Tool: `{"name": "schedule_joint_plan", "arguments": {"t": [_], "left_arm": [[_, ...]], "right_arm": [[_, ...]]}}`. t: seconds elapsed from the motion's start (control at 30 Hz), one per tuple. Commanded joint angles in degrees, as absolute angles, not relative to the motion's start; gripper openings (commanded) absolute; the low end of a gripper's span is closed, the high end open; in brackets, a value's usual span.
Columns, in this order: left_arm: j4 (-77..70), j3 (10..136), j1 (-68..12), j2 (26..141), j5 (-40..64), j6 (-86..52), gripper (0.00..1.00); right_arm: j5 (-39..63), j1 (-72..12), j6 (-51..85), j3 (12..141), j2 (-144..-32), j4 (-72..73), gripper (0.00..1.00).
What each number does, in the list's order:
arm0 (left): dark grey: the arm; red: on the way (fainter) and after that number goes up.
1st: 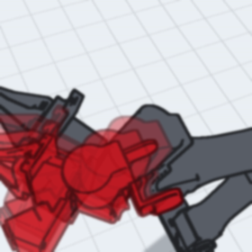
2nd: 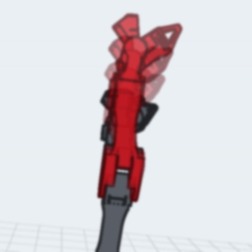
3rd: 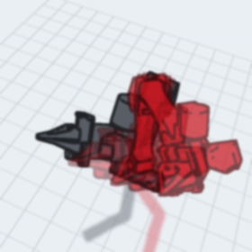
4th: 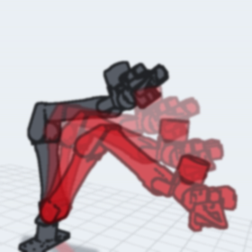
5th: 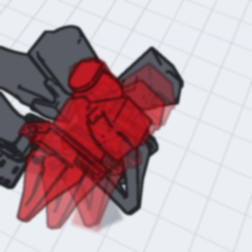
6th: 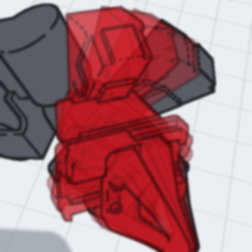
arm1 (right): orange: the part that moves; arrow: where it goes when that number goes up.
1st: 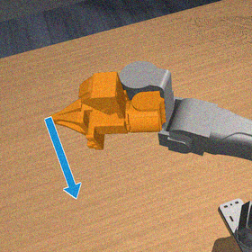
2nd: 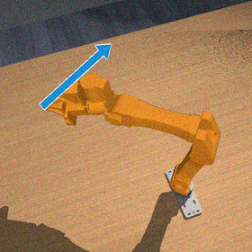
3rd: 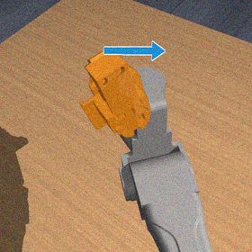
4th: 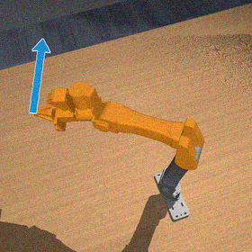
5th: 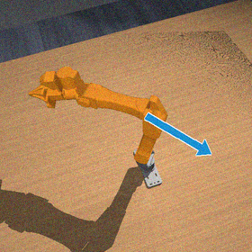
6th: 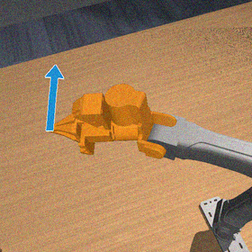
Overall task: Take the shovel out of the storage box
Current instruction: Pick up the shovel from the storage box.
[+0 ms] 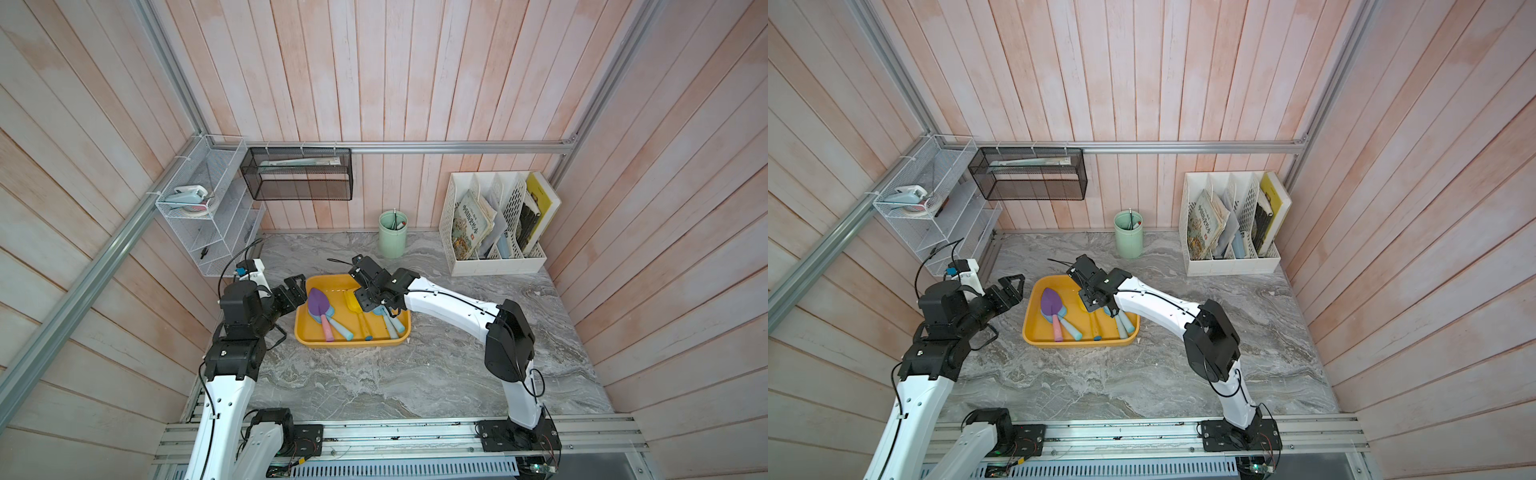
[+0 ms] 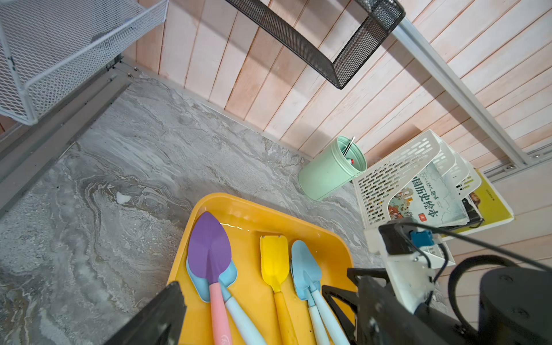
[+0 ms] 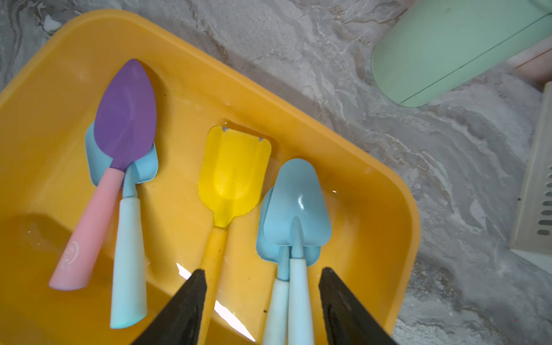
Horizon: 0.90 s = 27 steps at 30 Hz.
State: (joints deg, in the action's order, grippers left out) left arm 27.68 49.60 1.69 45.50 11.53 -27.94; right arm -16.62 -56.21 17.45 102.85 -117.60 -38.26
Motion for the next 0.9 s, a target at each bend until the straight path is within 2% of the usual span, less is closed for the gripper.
{"name": "schedule_joint_plan", "arguments": {"t": [0.0,0.4,0.73,0.87], "left_arm": [[25.89,48.15,1.49,45.75,12.18,-28.74,0.94],[26.04,46.76,1.50,44.88,11.31,-29.35,0.93],[26.19,46.32,1.54,43.94,9.19,-29.53,0.94],[25.90,46.01,1.54,43.98,8.70,-29.79,0.94]], "right_arm": [[-12.88,-55.75,20.37,99.47,-117.66,-36.99,0.63],[-5.04,-56.34,22.50,94.93,-121.66,-31.27,0.64],[-5.03,-56.34,21.59,95.67,-126.76,-30.50,0.63],[-6.23,-56.39,21.22,96.04,-127.95,-30.41,0.57]]}}
